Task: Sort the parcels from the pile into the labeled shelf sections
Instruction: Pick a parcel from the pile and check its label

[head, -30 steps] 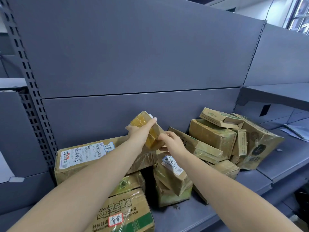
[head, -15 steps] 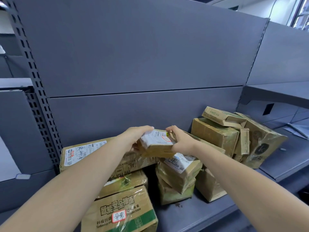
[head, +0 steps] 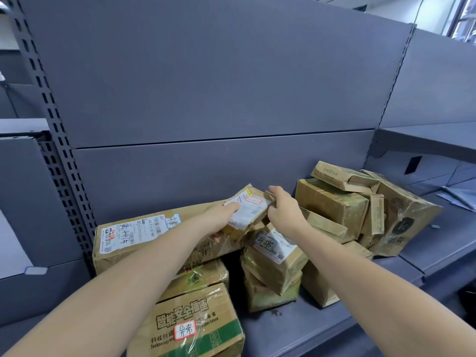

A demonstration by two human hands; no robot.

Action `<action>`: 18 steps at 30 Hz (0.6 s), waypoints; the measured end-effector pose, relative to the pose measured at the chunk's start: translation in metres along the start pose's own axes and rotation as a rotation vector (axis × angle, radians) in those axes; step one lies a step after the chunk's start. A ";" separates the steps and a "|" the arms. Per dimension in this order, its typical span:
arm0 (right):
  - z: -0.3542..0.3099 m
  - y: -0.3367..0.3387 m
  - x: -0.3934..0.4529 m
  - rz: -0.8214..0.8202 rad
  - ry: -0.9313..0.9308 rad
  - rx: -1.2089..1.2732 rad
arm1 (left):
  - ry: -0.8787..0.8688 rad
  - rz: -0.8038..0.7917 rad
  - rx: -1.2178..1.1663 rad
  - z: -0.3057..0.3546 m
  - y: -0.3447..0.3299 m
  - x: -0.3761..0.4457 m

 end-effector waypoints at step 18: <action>-0.007 -0.061 -0.027 -0.149 -0.169 0.649 | -0.226 0.027 -0.149 0.001 -0.019 0.005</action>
Point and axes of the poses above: each hand's wrist, its own x-axis towards the middle knuckle, its own y-axis out of the back of the hand, z = x × y, the point moved 9 cm from there along x, towards the middle knuckle, and after that the axes turned 1 degree about y, right-handed, at the moved point
